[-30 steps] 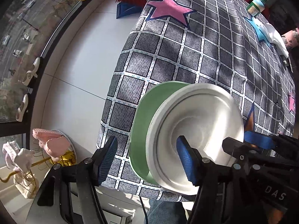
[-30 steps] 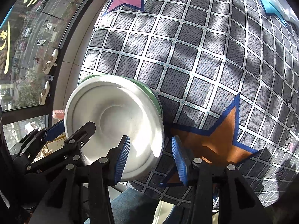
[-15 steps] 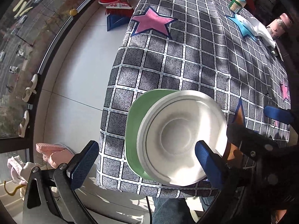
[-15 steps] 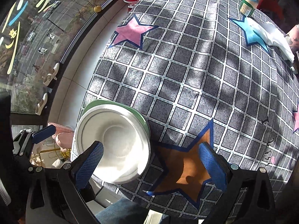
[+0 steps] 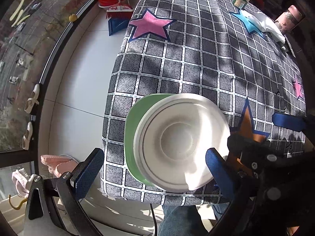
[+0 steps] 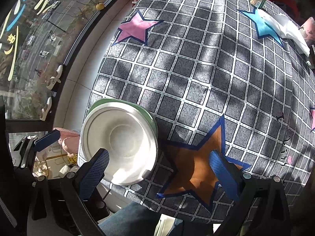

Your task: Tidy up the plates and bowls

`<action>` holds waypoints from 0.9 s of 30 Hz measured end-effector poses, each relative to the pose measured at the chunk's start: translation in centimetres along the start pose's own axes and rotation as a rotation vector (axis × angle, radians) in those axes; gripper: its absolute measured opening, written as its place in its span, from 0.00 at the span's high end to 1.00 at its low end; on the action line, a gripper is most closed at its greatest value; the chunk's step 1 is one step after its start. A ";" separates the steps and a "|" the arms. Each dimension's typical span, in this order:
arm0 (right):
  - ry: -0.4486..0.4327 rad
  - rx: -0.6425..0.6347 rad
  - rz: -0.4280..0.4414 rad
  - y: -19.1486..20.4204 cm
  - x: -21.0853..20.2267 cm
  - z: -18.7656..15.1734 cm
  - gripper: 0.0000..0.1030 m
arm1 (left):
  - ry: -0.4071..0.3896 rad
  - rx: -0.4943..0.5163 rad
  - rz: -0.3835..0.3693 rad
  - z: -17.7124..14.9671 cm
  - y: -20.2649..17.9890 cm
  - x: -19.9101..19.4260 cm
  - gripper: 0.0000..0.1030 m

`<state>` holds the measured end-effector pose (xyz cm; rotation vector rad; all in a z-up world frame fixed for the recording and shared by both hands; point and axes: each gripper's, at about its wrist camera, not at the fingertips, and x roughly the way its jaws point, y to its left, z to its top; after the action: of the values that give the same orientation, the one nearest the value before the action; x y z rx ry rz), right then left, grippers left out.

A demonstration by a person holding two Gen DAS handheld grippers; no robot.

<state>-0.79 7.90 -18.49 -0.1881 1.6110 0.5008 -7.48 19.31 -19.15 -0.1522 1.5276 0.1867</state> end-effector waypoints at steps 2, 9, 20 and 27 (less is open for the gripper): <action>0.001 0.000 0.001 0.0 0.0 0.0 0.01 | 0.001 0.005 0.001 0.0 -0.2 0.0 0.00; 0.011 0.002 0.009 -0.2 0.2 -0.2 0.01 | 0.013 0.015 0.009 0.0 -0.8 0.2 0.00; 0.023 0.008 0.019 -0.7 0.5 -0.4 0.01 | 0.027 0.022 0.018 0.1 -1.6 0.4 0.00; 0.031 0.004 0.027 -0.9 0.6 -0.4 0.01 | 0.027 0.004 0.050 0.1 -1.9 0.5 0.00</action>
<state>-0.84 6.99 -19.24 -0.1720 1.6469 0.5172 -6.99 17.50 -19.65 -0.1140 1.5596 0.2219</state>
